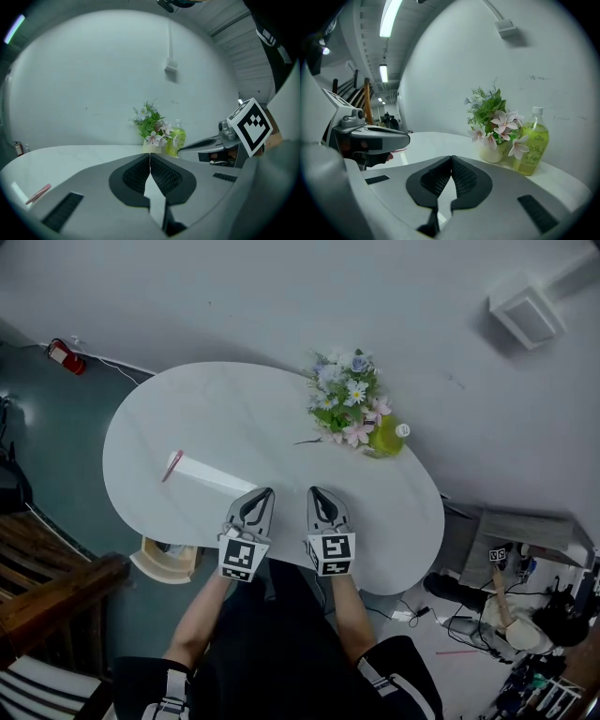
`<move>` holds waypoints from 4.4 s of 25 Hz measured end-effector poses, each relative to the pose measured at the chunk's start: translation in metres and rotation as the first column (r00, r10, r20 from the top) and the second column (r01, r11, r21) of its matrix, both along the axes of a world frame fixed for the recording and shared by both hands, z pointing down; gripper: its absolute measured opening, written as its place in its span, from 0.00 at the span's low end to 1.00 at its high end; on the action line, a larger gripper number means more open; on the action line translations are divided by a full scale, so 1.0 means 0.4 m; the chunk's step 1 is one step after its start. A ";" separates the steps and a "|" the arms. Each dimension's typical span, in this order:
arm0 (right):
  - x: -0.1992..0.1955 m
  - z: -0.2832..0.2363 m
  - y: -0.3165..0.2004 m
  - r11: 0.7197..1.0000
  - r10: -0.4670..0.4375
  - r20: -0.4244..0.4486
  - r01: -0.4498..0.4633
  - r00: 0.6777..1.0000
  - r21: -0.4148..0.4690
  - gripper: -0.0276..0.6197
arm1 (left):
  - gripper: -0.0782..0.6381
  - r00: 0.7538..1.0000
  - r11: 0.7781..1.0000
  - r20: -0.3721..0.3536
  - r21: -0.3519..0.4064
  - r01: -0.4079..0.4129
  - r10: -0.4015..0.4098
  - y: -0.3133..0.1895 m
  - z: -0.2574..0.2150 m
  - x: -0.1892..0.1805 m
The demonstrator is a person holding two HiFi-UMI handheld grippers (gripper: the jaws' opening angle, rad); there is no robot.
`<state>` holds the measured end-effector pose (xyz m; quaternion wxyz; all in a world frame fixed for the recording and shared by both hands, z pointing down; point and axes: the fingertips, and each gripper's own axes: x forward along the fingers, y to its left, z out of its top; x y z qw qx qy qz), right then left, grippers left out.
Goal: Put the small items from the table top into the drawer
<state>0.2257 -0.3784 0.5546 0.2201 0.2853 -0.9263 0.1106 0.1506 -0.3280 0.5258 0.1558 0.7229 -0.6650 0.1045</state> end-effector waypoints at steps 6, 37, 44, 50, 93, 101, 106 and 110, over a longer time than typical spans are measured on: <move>-0.016 0.048 -0.053 0.999 -0.032 -0.014 0.032 0.999 -0.017 0.09 | 0.14 1.000 1.000 -0.012 -0.028 0.008 -0.008 -0.049 0.050 -0.002; -0.193 0.297 -0.272 0.918 -0.365 -0.420 0.397 0.831 -0.012 0.42 | 0.14 0.997 0.995 -0.027 -0.073 0.066 -0.068 -0.107 0.108 -0.059; -0.202 0.313 -0.283 0.918 -0.378 -0.417 0.393 0.827 -0.053 0.42 | 0.14 0.996 0.994 -0.037 -0.081 0.077 -0.080 -0.113 0.120 -0.075; -0.201 0.319 -0.285 0.915 -0.401 -0.386 0.384 0.831 -0.123 0.42 | 0.14 0.996 0.994 -0.042 -0.081 0.075 -0.079 -0.121 0.121 -0.073; -0.265 0.040 -0.061 0.925 -0.378 -0.173 0.379 0.910 -0.025 0.09 | 0.14 0.971 0.971 0.025 -0.016 0.238 -0.237 0.062 -0.017 -0.171; -0.329 -0.108 0.139 0.892 -0.447 -0.068 0.450 0.892 0.037 0.09 | 0.14 0.938 0.938 0.017 0.025 0.346 -0.346 0.228 -0.090 -0.228; -0.371 -0.168 0.302 0.850 -0.520 -0.044 0.522 0.853 0.066 0.09 | 0.14 0.913 0.913 0.011 0.037 0.407 -0.408 0.361 -0.124 -0.264; -0.399 -0.185 0.431 0.819 -0.570 -0.038 0.571 0.821 0.060 0.09 | 0.14 0.889 0.889 0.017 0.052 0.456 -0.457 0.478 -0.151 -0.302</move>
